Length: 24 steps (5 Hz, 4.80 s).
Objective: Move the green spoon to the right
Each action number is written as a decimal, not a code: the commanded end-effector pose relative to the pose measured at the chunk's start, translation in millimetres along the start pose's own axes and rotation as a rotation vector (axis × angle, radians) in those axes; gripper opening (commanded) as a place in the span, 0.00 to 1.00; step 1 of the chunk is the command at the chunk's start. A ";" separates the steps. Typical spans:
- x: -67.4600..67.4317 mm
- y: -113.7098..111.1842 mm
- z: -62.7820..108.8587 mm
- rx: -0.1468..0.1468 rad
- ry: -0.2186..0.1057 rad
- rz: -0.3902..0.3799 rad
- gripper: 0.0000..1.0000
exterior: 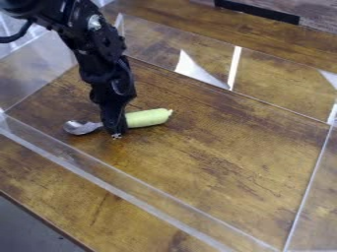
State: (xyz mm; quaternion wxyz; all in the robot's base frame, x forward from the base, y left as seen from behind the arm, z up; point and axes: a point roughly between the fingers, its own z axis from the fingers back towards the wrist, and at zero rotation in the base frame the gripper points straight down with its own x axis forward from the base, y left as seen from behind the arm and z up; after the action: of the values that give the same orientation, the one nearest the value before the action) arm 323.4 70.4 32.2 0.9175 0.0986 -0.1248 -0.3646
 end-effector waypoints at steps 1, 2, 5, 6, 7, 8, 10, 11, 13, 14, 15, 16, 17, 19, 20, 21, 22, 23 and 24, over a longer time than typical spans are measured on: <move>0.3 11.4 5.3 0.038 -0.036 0.018 0.00; 0.2 13.3 5.3 0.038 -0.049 0.023 0.00; -1.3 17.7 4.5 0.018 -0.081 0.041 0.00; -0.7 18.7 4.9 0.007 -0.090 0.044 0.00; 6.4 19.0 22.4 0.015 -0.087 0.061 0.00; 13.9 19.6 40.2 0.026 -0.084 0.075 0.00; 53.0 11.6 87.9 0.074 -0.090 0.097 0.00; 80.5 -8.5 107.1 0.082 -0.107 0.076 0.00; 135.6 -59.8 115.4 0.048 -0.168 0.029 0.00; 153.7 -86.9 107.4 0.028 -0.192 0.035 0.00; 162.7 -96.6 88.7 0.008 -0.194 0.041 0.00; 162.9 -74.5 72.1 0.001 -0.185 0.129 0.00; 157.7 -50.1 66.6 0.016 -0.178 0.237 0.00; 155.8 -26.5 34.5 -0.025 -0.134 0.346 0.00; 157.5 -23.2 22.5 -0.054 -0.113 0.357 0.00; 158.1 -19.9 14.4 -0.076 -0.096 0.367 0.00; 158.1 -14.7 11.2 -0.088 -0.086 0.374 0.00; 157.8 -10.7 9.8 -0.100 -0.075 0.381 0.00; 158.6 -8.5 10.9 -0.112 -0.066 0.388 0.00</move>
State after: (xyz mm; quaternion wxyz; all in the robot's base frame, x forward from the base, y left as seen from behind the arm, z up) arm 415.8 -52.6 42.4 0.9729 0.0052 -0.1186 -0.1982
